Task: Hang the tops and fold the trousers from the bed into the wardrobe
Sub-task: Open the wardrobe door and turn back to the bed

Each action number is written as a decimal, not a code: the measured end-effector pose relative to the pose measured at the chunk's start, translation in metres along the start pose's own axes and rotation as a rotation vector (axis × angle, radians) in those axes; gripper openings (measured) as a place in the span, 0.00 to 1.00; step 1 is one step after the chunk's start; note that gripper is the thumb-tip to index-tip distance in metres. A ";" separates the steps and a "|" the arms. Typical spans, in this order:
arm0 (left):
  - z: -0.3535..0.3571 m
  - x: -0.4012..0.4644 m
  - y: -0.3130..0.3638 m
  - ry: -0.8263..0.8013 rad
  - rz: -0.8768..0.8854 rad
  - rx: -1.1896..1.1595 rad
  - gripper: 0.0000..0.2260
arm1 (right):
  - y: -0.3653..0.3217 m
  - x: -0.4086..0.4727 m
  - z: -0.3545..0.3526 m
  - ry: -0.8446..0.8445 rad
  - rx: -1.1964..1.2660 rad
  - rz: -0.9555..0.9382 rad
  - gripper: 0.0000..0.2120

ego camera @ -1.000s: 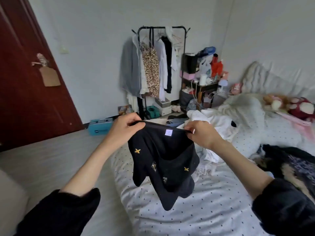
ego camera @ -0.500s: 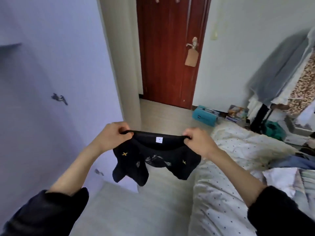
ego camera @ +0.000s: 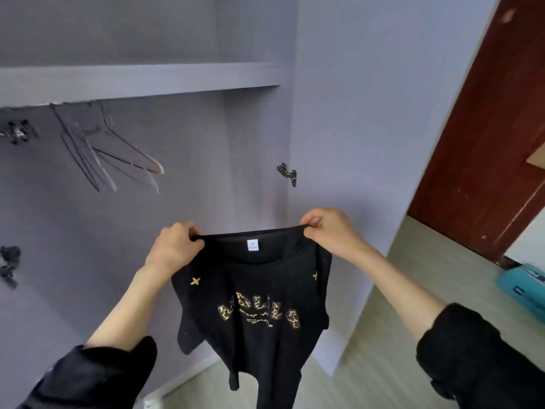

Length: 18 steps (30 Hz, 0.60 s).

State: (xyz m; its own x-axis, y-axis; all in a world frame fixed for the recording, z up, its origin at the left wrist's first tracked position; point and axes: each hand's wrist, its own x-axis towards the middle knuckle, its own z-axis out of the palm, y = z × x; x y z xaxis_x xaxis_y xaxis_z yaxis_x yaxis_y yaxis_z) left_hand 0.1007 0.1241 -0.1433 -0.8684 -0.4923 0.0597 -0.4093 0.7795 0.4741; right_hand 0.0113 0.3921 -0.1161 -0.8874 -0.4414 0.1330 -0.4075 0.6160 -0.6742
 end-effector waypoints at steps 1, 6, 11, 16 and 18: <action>-0.010 0.017 -0.022 0.052 -0.052 -0.019 0.04 | -0.015 0.025 0.020 -0.043 0.042 -0.039 0.09; -0.031 0.058 -0.066 0.124 -0.162 -0.091 0.08 | -0.043 0.089 0.065 -0.133 0.094 -0.135 0.10; -0.044 0.090 -0.099 0.102 -0.349 -0.640 0.05 | -0.066 0.158 0.107 -0.270 -0.011 -0.151 0.04; -0.057 0.116 -0.116 -0.012 -0.606 -1.322 0.05 | -0.080 0.218 0.145 -0.439 -0.093 -0.154 0.08; -0.061 0.129 -0.121 -0.037 -0.621 -1.358 0.05 | -0.085 0.244 0.161 -0.524 -0.144 -0.176 0.09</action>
State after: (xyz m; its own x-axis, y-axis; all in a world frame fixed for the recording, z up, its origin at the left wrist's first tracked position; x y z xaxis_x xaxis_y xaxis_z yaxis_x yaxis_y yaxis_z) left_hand 0.0554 -0.0575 -0.1389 -0.6730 -0.5758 -0.4643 -0.1582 -0.5011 0.8508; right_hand -0.1363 0.1270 -0.1434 -0.5929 -0.7874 -0.1687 -0.5973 0.5705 -0.5637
